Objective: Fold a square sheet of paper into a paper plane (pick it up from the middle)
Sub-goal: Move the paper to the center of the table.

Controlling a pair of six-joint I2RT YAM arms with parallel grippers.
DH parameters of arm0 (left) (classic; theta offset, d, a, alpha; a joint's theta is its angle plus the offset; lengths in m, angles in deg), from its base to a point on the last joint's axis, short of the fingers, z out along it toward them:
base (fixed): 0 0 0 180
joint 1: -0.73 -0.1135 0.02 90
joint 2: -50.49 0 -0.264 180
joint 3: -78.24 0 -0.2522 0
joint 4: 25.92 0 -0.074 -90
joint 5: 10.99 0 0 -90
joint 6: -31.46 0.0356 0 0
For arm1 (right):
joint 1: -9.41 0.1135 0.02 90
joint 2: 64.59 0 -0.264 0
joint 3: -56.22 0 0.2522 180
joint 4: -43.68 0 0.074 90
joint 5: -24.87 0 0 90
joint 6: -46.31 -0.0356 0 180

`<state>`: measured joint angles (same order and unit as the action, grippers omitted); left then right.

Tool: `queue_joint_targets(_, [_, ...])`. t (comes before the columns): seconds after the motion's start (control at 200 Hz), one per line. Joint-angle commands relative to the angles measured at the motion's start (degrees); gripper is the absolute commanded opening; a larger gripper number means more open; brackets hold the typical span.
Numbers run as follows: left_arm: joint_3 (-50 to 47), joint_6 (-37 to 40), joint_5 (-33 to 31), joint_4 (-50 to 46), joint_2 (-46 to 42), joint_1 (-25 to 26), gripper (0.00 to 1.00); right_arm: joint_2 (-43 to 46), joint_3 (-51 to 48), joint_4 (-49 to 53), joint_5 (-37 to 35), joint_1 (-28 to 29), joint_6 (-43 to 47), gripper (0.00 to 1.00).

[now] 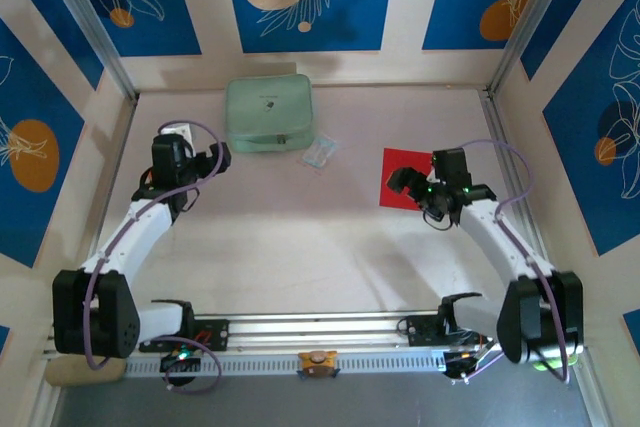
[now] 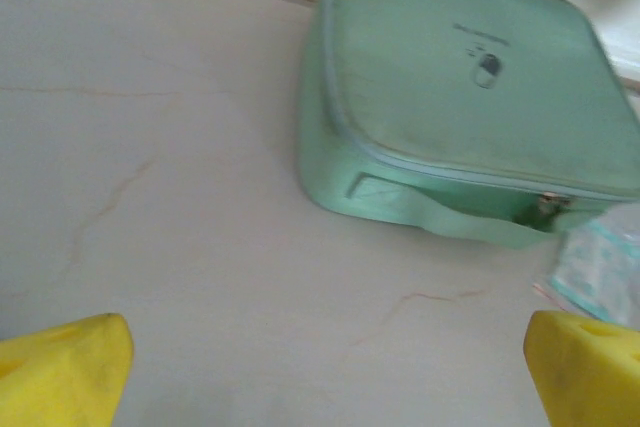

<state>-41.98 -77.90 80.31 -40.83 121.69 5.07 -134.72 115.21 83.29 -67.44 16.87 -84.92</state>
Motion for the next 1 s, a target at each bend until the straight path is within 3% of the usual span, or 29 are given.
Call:
queue_joint_targets(0.0, [1.4, -1.9, 8.5, -0.2, 0.6, -0.4, 1.00, -4.4, 4.8, 1.9, -1.3, -0.3, -1.1, 0.99])
queue_joint_targets(0.215, [2.0, -6.3, 11.1, -1.4, 3.4, -0.5, 1.00, -9.5, 7.9, 1.2, -2.9, -1.6, 2.5, 0.99])
queue_joint_targets(0.475, [0.2, -5.7, 17.0, -3.1, 2.3, -0.6, 1.00, -12.9, 8.4, -0.9, 9.4, -8.1, 7.6, 0.99])
queue_joint_targets(0.67, [0.4, -7.6, 22.4, -3.2, 3.8, -0.6, 1.00, -16.8, 9.6, 1.1, 11.1, -9.7, 10.3, 0.97])
queue_joint_targets(0.995, [-2.7, -12.8, 26.0, -2.9, 0.5, -0.2, 1.00, -24.8, 13.0, 0.3, 12.6, -10.5, 10.2, 0.93])
